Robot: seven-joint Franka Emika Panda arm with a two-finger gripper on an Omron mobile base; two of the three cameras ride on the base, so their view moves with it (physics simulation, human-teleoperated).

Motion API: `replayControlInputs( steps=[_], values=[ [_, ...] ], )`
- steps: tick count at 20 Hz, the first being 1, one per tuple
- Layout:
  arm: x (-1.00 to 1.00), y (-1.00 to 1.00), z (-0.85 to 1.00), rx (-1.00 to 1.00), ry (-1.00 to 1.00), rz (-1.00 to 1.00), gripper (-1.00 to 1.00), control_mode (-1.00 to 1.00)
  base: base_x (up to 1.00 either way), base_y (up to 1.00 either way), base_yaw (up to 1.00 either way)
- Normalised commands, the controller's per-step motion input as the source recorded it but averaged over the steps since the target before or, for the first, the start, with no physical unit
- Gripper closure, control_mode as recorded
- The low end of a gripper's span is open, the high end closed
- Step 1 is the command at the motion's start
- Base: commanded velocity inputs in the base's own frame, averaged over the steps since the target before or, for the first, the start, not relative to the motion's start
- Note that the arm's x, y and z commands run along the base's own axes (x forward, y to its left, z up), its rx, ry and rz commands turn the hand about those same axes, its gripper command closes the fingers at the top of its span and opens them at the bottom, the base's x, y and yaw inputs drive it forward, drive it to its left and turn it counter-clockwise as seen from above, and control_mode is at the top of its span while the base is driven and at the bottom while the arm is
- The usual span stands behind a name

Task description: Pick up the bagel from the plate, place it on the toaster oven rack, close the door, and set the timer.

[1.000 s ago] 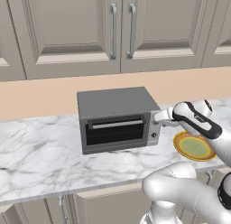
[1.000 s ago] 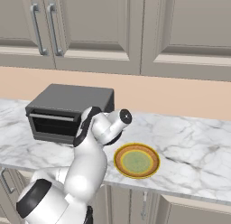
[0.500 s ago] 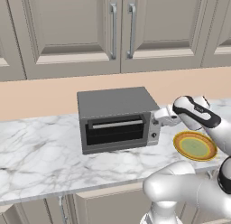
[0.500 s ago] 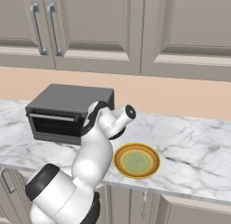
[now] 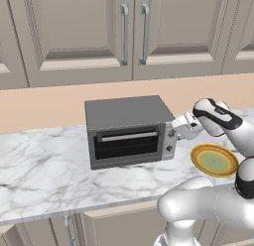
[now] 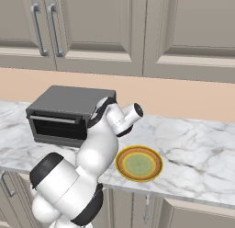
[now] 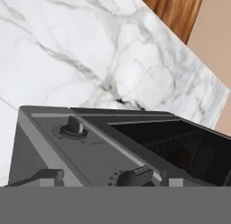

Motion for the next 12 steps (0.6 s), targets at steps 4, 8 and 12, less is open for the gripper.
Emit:
replayControlInputs(
  steps=[4,8,12],
  values=[
    [-0.17,-0.17,-0.42,0.11,0.0,0.0,1.0,-1.0,0.0,0.0,0.0],
    [-0.15,-0.18,-0.6,0.21,0.0,0.02,1.0,-1.0,0.0,0.0,0.0],
    [-0.36,-0.25,-0.66,0.23,0.0,0.03,1.0,-1.0,0.0,0.0,0.0]
  ],
)
